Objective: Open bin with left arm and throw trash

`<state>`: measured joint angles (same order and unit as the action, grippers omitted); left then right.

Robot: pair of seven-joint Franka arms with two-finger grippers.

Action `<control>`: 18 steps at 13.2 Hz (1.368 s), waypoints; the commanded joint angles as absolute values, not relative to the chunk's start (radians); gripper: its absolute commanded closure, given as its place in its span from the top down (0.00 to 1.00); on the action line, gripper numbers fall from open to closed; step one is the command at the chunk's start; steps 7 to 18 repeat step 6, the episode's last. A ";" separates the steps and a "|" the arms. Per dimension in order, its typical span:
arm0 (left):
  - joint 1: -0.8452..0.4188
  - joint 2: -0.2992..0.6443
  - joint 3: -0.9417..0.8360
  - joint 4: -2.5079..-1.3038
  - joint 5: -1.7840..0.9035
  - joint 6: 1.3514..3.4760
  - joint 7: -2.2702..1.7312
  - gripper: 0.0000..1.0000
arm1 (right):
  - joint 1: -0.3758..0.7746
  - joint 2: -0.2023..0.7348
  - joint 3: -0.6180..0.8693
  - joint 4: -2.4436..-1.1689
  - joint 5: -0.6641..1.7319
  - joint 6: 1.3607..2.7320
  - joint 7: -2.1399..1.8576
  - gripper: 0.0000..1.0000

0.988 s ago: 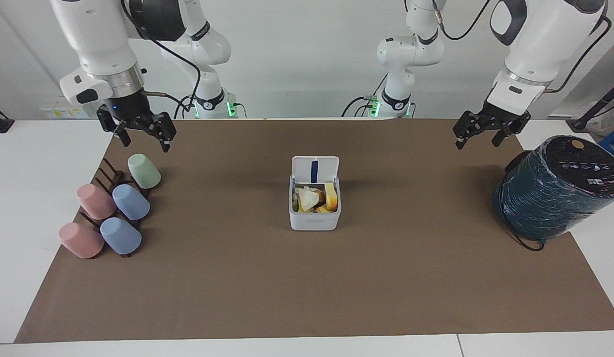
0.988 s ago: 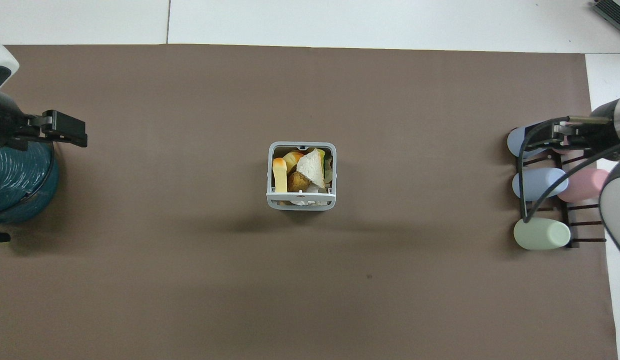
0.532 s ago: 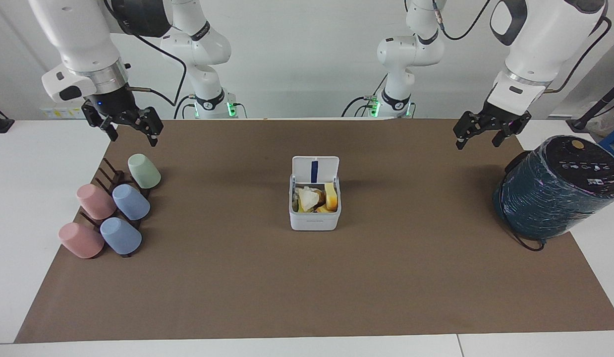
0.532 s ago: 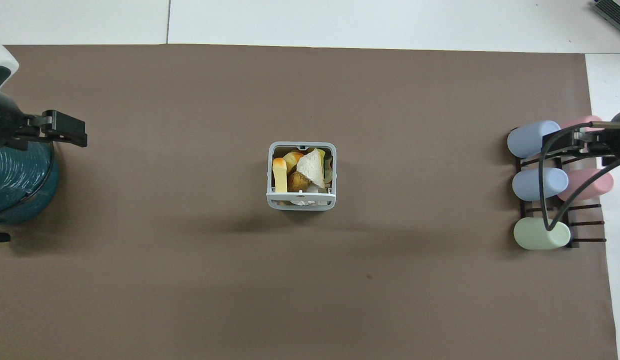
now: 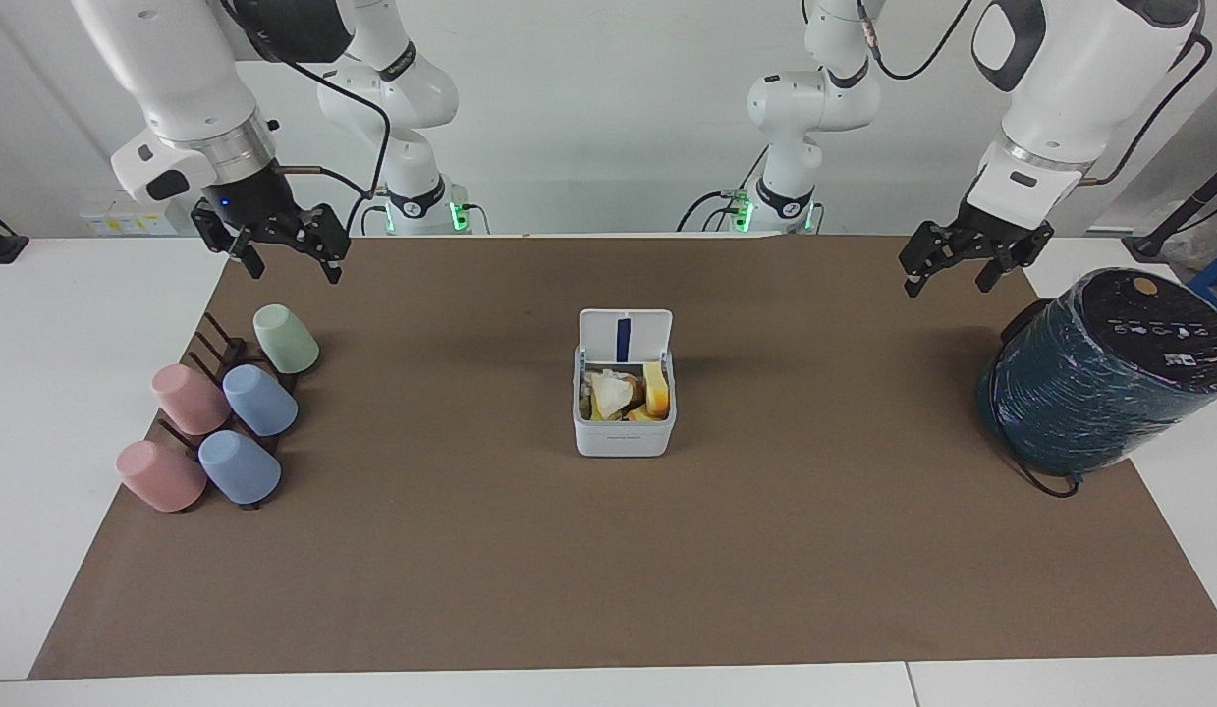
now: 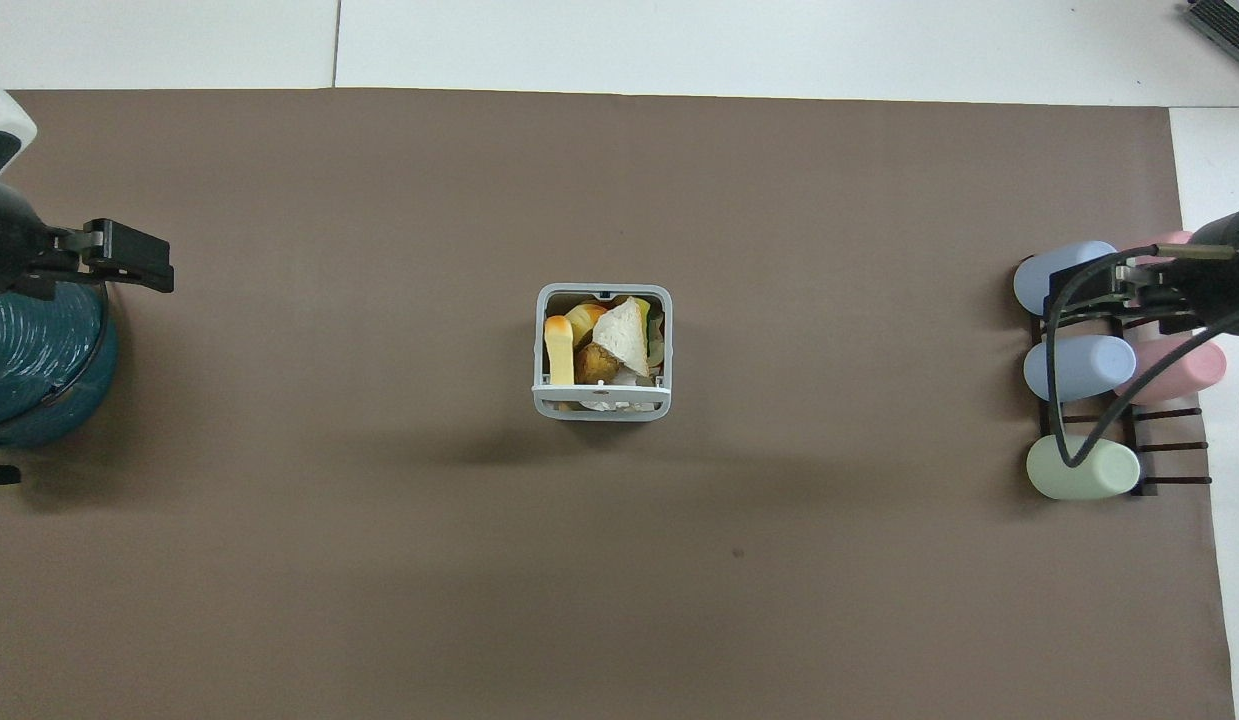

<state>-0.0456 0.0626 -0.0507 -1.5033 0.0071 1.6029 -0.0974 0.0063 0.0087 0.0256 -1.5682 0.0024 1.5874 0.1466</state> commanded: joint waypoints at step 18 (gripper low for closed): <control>-0.038 0.029 -0.052 -1.548 0.025 1.634 -0.084 1.00 | 0.006 0.000 0.026 -1.578 0.032 1.572 0.117 1.00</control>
